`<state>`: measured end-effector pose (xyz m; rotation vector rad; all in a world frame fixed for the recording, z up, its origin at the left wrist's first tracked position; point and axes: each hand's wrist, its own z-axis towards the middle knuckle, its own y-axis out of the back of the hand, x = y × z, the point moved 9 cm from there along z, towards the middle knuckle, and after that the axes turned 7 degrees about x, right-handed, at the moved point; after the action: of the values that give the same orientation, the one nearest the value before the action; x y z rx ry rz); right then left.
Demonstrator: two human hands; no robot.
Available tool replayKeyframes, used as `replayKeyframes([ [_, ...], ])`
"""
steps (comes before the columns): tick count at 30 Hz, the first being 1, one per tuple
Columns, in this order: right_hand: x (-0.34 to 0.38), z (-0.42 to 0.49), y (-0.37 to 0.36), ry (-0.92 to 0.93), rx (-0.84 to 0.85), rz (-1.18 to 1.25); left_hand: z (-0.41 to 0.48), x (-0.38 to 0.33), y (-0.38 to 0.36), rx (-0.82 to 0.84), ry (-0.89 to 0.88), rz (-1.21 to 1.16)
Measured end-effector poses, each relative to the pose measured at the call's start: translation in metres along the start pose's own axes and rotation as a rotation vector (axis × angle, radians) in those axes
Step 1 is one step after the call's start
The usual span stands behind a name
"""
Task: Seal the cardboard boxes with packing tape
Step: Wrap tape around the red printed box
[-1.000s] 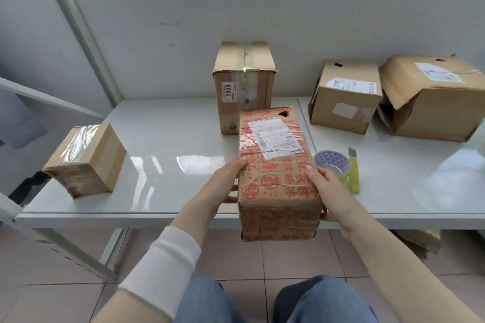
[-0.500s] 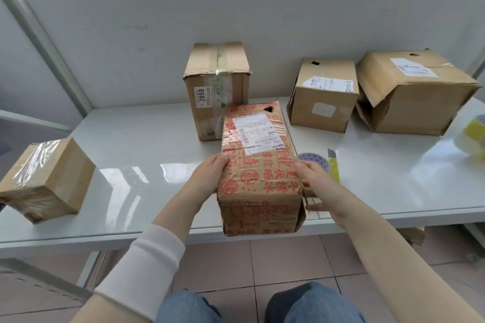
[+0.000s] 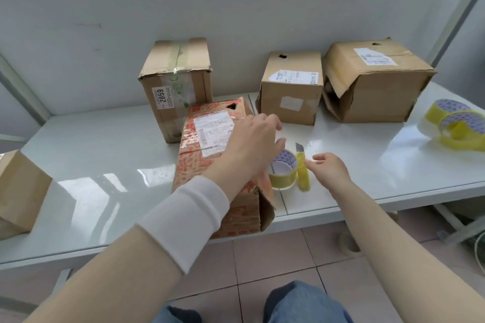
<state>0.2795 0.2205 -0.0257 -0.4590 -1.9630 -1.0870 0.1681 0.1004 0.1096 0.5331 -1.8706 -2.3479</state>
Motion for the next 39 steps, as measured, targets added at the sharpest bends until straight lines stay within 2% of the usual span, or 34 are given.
replayKeyframes([
  [3,-0.006,0.016,-0.004,-0.007,0.044,-0.058,0.03,-0.017,-0.039,0.238,-0.065,0.177],
  [7,-0.016,0.034,-0.011,0.017,0.095,-0.004,0.048,-0.021,-0.086,0.584,-0.053,0.378],
  [12,-0.021,0.04,-0.011,0.031,0.14,0.056,0.047,-0.006,-0.118,0.822,-0.002,0.382],
  [14,-0.019,0.039,-0.009,0.046,0.117,0.038,0.05,-0.008,-0.113,0.778,-0.027,0.329],
  [15,-0.014,0.038,-0.004,0.071,0.068,0.029,0.054,-0.01,-0.101,0.687,-0.04,0.255],
  [17,0.013,0.028,0.01,0.186,-0.07,0.081,0.06,-0.002,-0.056,0.406,-0.028,0.029],
  [19,0.059,0.017,0.017,0.331,-0.13,0.201,0.057,0.033,-0.004,0.127,0.063,-0.235],
  [21,0.104,0.016,0.002,0.388,-0.033,0.289,0.047,0.086,0.032,-0.109,0.211,-0.381],
  [22,0.123,0.02,-0.012,0.376,0.051,0.314,0.041,0.112,0.039,-0.173,0.298,-0.392],
  [23,0.137,0.026,-0.029,0.342,0.136,0.322,0.039,0.134,0.037,-0.171,0.377,-0.392],
  [25,0.152,0.035,-0.06,0.256,0.263,0.321,0.043,0.161,0.018,-0.05,0.458,-0.398],
  [29,0.151,0.041,-0.098,0.165,0.422,0.394,0.067,0.174,-0.004,0.112,0.413,-0.287],
  [32,0.148,0.044,-0.112,0.182,0.435,0.445,0.079,0.18,-0.01,0.144,0.401,-0.207],
  [36,0.146,0.046,-0.118,0.201,0.374,0.442,0.079,0.188,-0.014,0.072,0.383,-0.218],
  [39,0.142,0.044,-0.124,0.172,0.451,0.519,0.078,0.188,-0.018,0.059,0.393,-0.189],
])
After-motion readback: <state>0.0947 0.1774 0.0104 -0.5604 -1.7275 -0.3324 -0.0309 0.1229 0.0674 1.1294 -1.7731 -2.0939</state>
